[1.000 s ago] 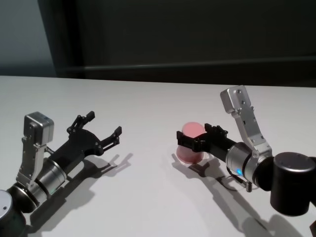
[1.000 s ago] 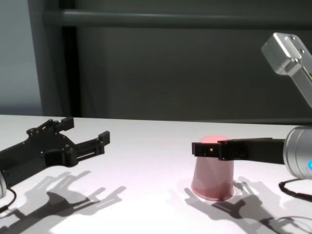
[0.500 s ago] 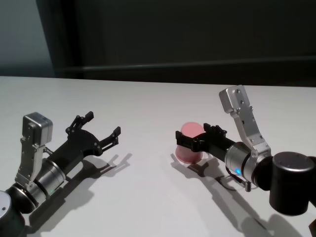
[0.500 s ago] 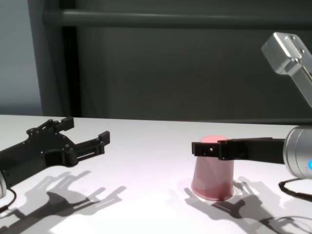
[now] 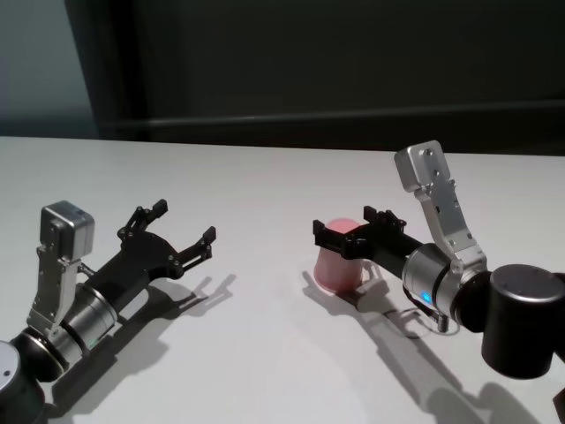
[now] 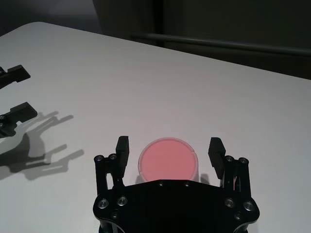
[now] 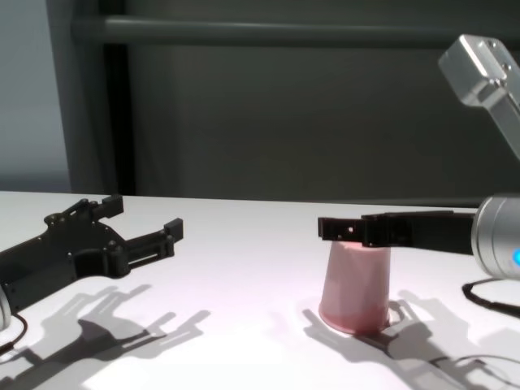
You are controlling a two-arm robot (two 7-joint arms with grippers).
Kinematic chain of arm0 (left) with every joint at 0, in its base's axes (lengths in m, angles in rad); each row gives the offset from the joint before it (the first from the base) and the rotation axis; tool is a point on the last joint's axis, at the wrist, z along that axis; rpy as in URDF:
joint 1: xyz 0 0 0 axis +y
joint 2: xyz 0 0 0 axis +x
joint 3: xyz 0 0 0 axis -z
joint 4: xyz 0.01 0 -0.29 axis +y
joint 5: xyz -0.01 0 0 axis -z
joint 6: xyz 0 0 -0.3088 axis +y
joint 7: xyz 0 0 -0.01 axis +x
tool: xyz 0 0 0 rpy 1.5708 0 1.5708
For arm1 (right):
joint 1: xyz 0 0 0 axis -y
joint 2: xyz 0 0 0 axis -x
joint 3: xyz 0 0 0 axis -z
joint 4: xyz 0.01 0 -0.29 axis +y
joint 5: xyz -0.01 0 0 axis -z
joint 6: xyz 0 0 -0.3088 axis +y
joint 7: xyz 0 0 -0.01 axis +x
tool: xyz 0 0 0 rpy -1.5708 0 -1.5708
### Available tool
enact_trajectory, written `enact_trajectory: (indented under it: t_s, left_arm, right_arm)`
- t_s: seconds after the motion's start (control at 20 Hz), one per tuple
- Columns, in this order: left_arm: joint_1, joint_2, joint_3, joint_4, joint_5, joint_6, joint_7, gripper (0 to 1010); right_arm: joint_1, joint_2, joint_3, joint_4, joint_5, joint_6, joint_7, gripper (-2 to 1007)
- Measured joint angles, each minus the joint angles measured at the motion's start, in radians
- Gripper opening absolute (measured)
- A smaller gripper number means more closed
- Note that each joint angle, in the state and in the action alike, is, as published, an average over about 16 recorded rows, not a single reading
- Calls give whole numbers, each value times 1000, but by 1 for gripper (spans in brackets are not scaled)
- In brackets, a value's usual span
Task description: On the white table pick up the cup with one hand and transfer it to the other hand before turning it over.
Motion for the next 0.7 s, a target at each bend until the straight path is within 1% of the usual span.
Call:
enact_trajectory:
  t_s: [0.15,0.4,0.55,0.7]
  left_arm:
    - [0,0,0,0,0,0,0,1001]
    - [0,0,0,0,0,0,0,1001]
    - [0,0,0,0,0,0,0,1001]
    - [0,0,0,0,0,0,0,1001]
  right_arm:
    - [1,-2,10,-15,-11,-11,3,1002]
    - [1,-3,38,-43,-30,-43,14,1002]
    - [-1,1,57,-56,-40,-69,25,1002]
    - [-7,7,81,-61,-49,-103,39,1002]
